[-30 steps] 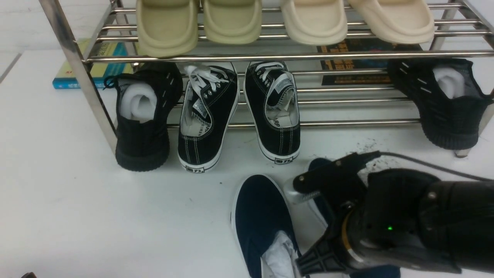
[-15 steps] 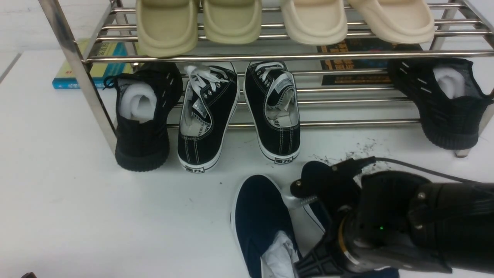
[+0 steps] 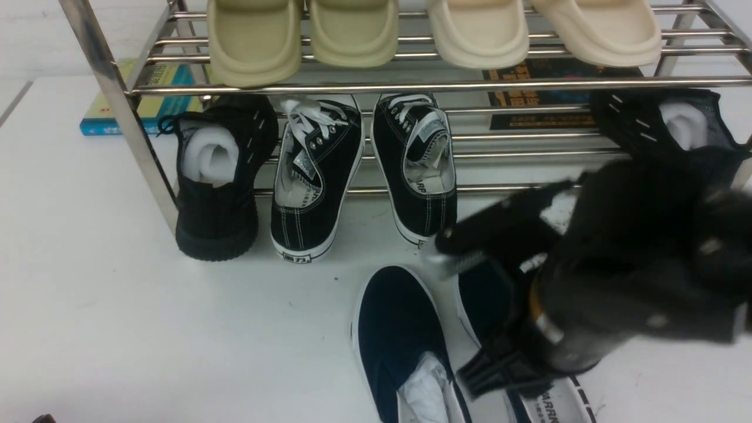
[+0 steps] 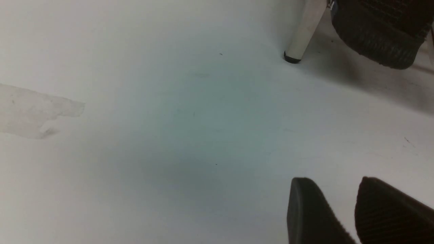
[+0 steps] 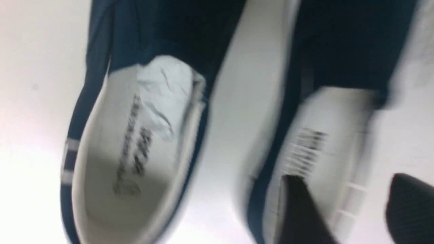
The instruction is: Take the shoes off the shelf with your hand on the white table.
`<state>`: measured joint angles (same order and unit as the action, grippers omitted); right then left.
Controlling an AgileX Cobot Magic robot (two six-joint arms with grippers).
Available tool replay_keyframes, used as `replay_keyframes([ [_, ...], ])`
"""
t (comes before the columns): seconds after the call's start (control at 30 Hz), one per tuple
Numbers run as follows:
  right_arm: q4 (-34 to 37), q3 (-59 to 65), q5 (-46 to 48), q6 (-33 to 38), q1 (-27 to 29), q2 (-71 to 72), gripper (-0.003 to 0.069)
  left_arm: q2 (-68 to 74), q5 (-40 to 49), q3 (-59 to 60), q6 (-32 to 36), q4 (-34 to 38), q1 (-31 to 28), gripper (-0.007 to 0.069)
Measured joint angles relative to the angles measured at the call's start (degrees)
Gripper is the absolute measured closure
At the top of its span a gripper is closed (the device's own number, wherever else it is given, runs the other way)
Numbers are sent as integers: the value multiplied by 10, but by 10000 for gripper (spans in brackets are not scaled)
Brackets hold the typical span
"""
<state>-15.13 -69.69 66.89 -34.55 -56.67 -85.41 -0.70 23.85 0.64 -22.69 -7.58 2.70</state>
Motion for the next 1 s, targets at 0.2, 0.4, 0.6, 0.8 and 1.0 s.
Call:
replay_keyframes([
  [0.2,-35,-56,29,100,0,116,650,0,0,0,0,0,0,383],
  [0.4,-48,-27,41,112,0,289,674,0,0,0,0,0,0,383],
  [0.6,-54,163,-129,74,0,492,674,0,0,0,0,0,0,383],
  [0.8,-52,384,-432,31,0,595,673,0,0,0,0,0,0,383],
  [1.0,-55,429,-538,24,0,596,672,0,0,0,0,0,0,383],
])
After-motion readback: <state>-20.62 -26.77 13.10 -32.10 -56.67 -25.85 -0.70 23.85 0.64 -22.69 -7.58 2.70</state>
